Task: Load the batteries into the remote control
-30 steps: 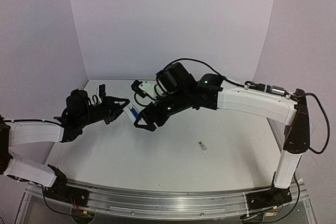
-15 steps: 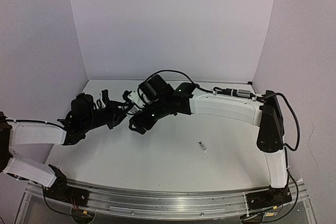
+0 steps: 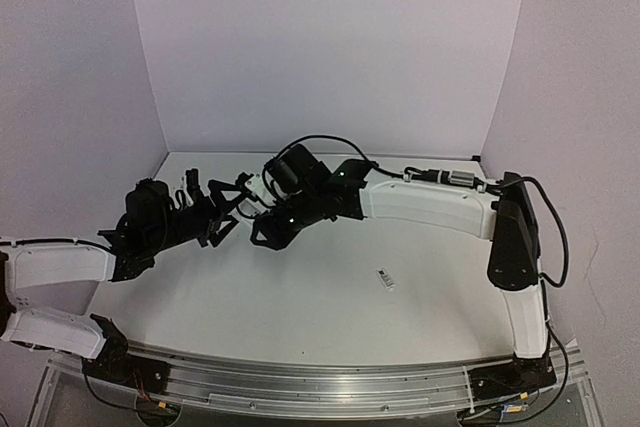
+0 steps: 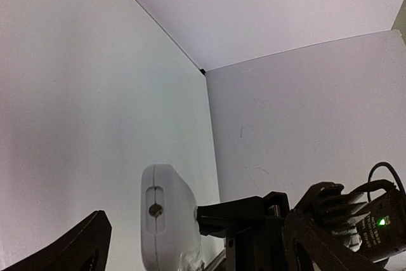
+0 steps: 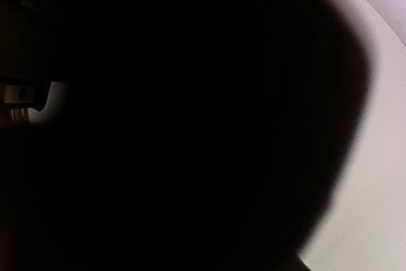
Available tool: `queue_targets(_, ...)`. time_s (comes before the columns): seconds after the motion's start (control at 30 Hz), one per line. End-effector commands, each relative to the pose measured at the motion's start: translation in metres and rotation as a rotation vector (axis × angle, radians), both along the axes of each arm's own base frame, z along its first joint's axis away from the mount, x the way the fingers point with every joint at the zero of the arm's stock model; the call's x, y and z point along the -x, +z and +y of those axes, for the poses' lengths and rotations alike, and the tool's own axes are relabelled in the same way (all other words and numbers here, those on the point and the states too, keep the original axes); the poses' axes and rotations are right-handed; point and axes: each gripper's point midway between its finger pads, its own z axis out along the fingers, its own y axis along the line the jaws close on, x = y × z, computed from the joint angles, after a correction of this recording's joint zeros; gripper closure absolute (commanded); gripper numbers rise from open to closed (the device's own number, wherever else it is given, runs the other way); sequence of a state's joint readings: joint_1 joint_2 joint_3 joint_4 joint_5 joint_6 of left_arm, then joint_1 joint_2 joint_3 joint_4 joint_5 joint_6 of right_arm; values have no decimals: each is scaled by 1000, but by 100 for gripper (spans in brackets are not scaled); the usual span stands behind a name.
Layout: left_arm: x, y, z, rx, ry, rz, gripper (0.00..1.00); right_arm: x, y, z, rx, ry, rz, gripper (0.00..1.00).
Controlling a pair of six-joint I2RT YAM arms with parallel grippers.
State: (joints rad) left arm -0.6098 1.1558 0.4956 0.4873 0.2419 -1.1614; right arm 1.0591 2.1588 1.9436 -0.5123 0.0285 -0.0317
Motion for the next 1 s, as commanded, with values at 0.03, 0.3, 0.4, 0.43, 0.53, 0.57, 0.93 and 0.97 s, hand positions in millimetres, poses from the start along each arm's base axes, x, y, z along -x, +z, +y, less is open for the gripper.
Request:
queue_targets(0.03, 21, -3, 23, -150, 17, 20, 0, 0, -3, -37, 18, 122, 14, 90)
queue_targets(0.3, 64, -41, 74, -344, 92, 240, 0, 43, -80, -104, 247, 407, -1, 87)
queue_targets(0.4, 70, -42, 80, -354, 101, 260, 0, 50, -99, -112, 274, 456, 23, 87)
queue_targets(0.43, 70, -40, 79, -349, 98, 253, 0, 49, -105, -113, 284, 461, 27, 87)
queue_targets(0.53, 68, -37, 75, -341, 84, 232, 0, 47, -119, -113, 309, 469, 41, 85)
queue_targets(0.57, 67, -37, 74, -342, 80, 230, 0, 47, -124, -114, 318, 480, 42, 83)
queue_targets(0.93, 53, -45, 58, -369, 36, 214, 0, 42, -161, -124, 408, 451, 71, 70)
queue_targets(0.97, 51, -45, 57, -372, 37, 211, 0, 41, -163, -125, 418, 442, 71, 68)
